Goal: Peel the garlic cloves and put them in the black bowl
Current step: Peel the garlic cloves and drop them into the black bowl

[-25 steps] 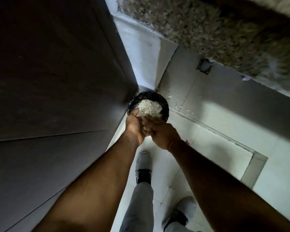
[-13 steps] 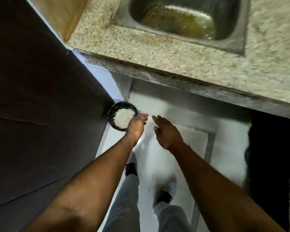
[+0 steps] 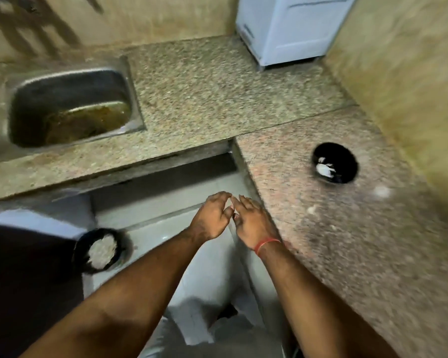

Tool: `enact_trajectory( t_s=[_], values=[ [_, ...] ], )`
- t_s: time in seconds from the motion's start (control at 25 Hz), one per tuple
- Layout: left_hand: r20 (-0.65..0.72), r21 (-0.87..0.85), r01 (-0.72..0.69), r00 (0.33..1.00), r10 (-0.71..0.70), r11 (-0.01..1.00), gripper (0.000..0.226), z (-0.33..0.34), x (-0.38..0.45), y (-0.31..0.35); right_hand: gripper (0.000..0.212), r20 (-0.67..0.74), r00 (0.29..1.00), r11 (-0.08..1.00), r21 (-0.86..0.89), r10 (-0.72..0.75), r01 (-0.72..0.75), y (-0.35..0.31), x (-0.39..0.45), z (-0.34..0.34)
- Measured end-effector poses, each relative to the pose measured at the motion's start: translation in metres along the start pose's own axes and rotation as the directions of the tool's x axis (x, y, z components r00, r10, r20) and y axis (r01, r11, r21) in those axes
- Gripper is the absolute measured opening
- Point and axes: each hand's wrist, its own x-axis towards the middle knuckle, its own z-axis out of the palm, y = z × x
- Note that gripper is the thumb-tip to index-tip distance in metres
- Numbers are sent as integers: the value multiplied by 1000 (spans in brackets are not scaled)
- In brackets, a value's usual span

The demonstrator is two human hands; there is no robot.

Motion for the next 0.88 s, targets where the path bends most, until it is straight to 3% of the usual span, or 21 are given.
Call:
enact_trajectory(
  t_s=[0.24, 0.44, 0.56, 0.76, 0.88],
  values=[
    [161, 65, -262, 955, 249, 963, 20, 65, 49, 115, 59, -133, 971, 977, 107, 200, -187, 113, -57, -51],
    [334, 191, -330, 908, 255, 924, 53, 112, 85, 144, 55, -140, 865, 875, 122, 483, -469, 177, -81, -66],
    [388, 256, -287, 905, 174, 923, 72, 129, 107, 145, 46, -164, 829, 845, 102, 535, -525, 201, -79, -68],
    [440, 287, -261, 890, 116, 922, 81, 127, 114, 171, 35, -113, 788, 794, 153, 606, -589, 215, -68, -66],
    [440, 320, -262, 892, 103, 910, 67, 125, 125, 168, 32, -124, 770, 769, 259, 626, -584, 216, -60, -76]
  ],
)
